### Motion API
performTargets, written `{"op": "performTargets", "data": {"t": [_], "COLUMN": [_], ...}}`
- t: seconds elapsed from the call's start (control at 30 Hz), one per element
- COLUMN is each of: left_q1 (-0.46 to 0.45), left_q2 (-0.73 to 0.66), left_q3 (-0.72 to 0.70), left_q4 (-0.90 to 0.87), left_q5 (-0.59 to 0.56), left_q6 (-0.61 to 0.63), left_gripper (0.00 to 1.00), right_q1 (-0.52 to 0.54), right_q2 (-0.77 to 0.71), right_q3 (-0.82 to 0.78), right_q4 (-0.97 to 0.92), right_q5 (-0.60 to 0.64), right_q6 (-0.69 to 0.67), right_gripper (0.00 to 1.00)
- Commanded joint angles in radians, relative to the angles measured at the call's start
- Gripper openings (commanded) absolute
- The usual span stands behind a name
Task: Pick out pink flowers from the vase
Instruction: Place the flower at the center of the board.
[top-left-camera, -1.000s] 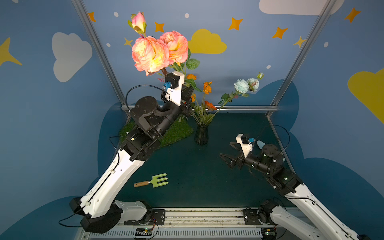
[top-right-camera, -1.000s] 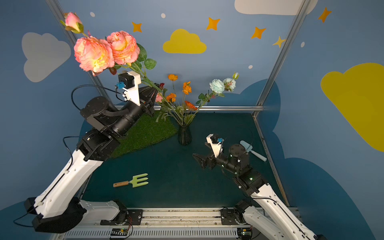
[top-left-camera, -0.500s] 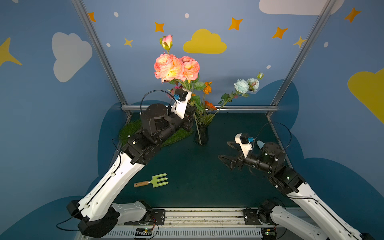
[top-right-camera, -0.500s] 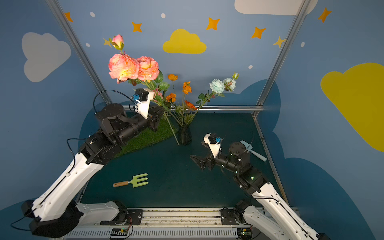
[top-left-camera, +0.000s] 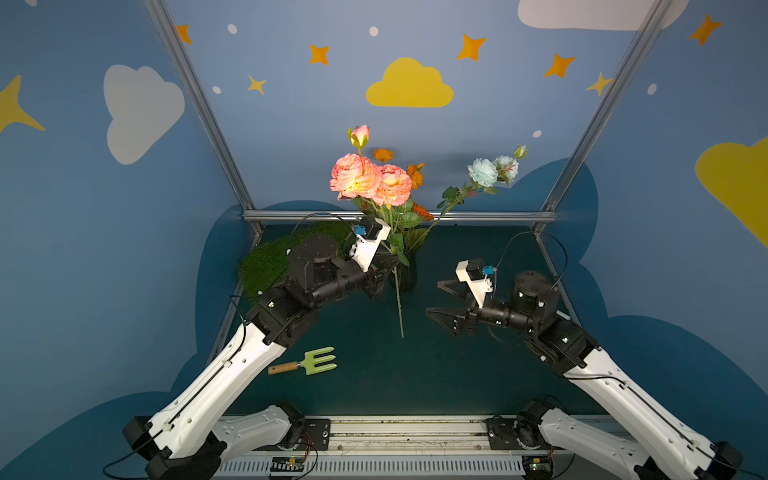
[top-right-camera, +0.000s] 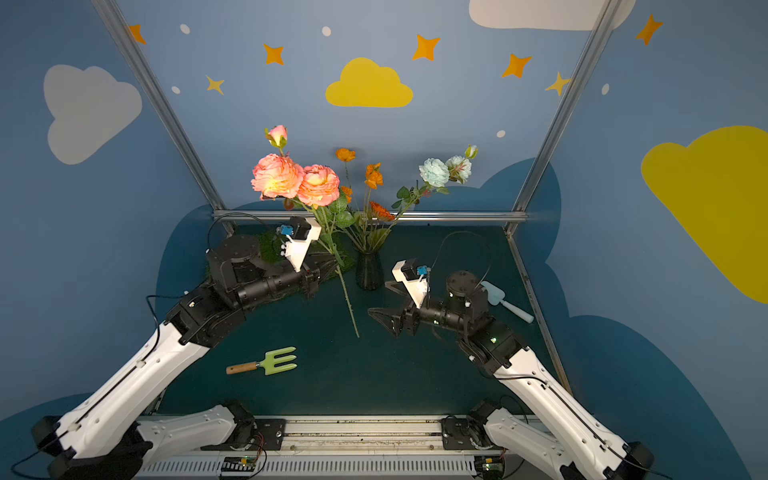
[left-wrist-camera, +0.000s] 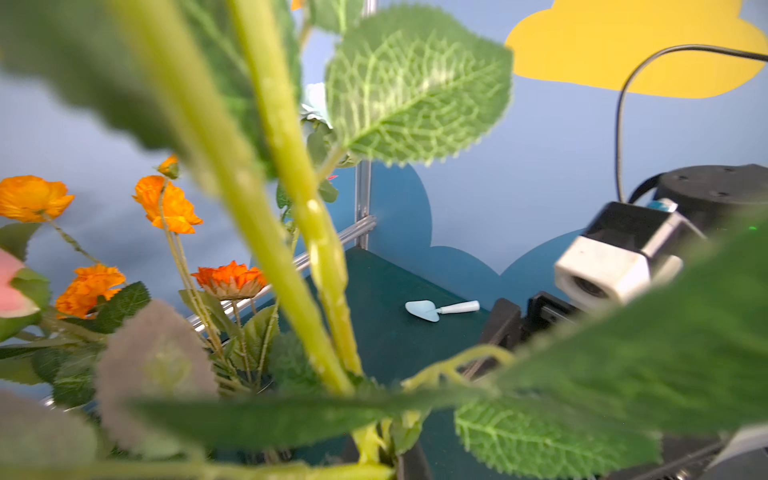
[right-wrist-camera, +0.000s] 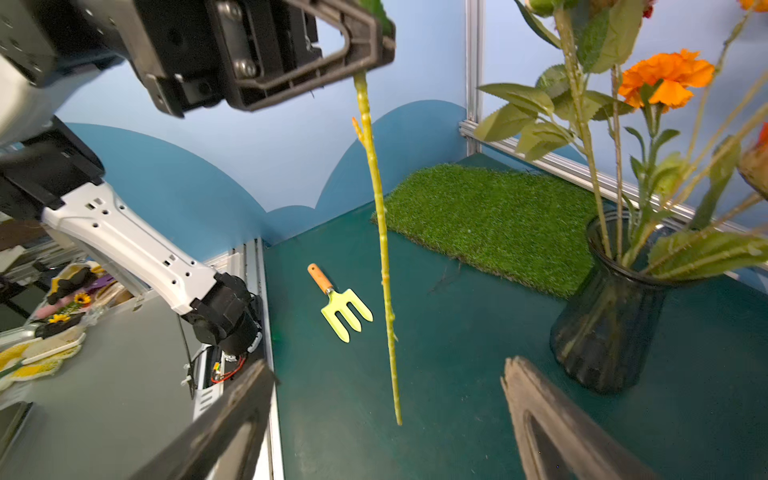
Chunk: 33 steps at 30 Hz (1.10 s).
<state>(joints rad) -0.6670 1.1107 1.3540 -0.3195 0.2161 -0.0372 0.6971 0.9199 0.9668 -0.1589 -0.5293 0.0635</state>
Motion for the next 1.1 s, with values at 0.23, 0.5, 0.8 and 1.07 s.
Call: {"op": "performTargets", "data": {"t": [0.23,0.5,0.8,1.07], "left_q1": [0.015,0.016,0.017,0.015], "left_q2": [0.016,0.028,0.022,0.036], "left_q3": [-0.036,-0.034,-0.038,-0.030], "left_q4": [0.075,0.076,0.088,0.090], "left_q5": [0.279,0.317,0.321,0.333], "left_q6": [-0.039,-0.040,-0.042,-0.046], "left_gripper": [0.02,0.02,0.02,0.02], "right_q1": [0.033,0.039,0.056,0.070], "right_q2": [0.094,0.155,0.197,0.198], "right_q3": [0.083,0.130,0.157,0.161], "right_q4": [0.124,0.150,0.167,0.153], "right_q5": [-0.114,-0.134,-0.163,-0.142], "right_q6": [0.047,0.050,0.070,0.053], "right_gripper": [0.74,0.55,0.52,0.33]}}
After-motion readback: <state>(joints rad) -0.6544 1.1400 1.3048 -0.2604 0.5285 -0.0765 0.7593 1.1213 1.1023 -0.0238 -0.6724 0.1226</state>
